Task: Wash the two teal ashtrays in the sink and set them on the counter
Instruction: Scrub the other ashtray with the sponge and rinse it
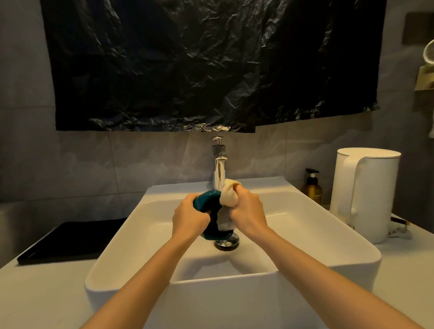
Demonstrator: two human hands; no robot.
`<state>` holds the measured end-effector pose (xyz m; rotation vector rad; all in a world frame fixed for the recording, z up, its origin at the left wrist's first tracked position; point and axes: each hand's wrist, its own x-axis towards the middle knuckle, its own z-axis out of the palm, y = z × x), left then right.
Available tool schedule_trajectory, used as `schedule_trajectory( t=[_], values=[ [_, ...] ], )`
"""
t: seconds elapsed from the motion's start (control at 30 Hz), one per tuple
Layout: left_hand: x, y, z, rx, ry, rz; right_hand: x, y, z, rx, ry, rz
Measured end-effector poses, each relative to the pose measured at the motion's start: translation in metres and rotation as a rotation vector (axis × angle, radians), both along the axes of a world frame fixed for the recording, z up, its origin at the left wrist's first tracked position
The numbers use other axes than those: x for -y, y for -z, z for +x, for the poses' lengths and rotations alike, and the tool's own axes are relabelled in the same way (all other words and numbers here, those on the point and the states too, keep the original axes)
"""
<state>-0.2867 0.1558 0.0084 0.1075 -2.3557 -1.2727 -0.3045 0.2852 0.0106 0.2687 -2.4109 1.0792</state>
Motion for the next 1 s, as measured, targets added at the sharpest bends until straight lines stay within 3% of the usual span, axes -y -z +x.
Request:
schedule_trajectory(
  t=[0.1,0.23,0.27,0.43,0.53,0.67,0.73,0.87,1.0],
  values=[
    [0.001,-0.003,0.002,-0.037,-0.055,0.0,0.005,0.004,-0.003,0.148,-0.028,-0.109],
    [-0.001,-0.006,0.003,-0.1,-0.056,0.051,0.013,0.009,-0.012,0.729,-0.176,-0.499],
    [-0.001,-0.006,0.003,-0.112,-0.05,0.061,0.015,0.01,-0.012,0.791,-0.202,-0.549],
    [-0.001,-0.006,0.002,-0.115,-0.016,0.102,0.011,0.012,-0.016,0.539,-0.077,-0.385],
    [0.0,-0.007,0.003,-0.145,-0.016,0.149,0.008,0.009,-0.012,0.384,-0.145,-0.327],
    [0.005,-0.009,0.006,-0.203,-0.033,0.16,0.013,0.008,-0.013,0.542,-0.368,-0.42],
    [0.005,-0.009,0.008,-0.205,-0.015,0.142,0.015,0.011,-0.015,0.579,-0.349,-0.424],
    [0.001,-0.008,0.007,-0.183,0.051,0.131,0.011,0.013,-0.017,0.487,-0.203,-0.474],
    [0.001,-0.01,0.003,-0.202,0.063,0.192,0.009,0.01,-0.014,0.342,-0.169,-0.373]
  ],
)
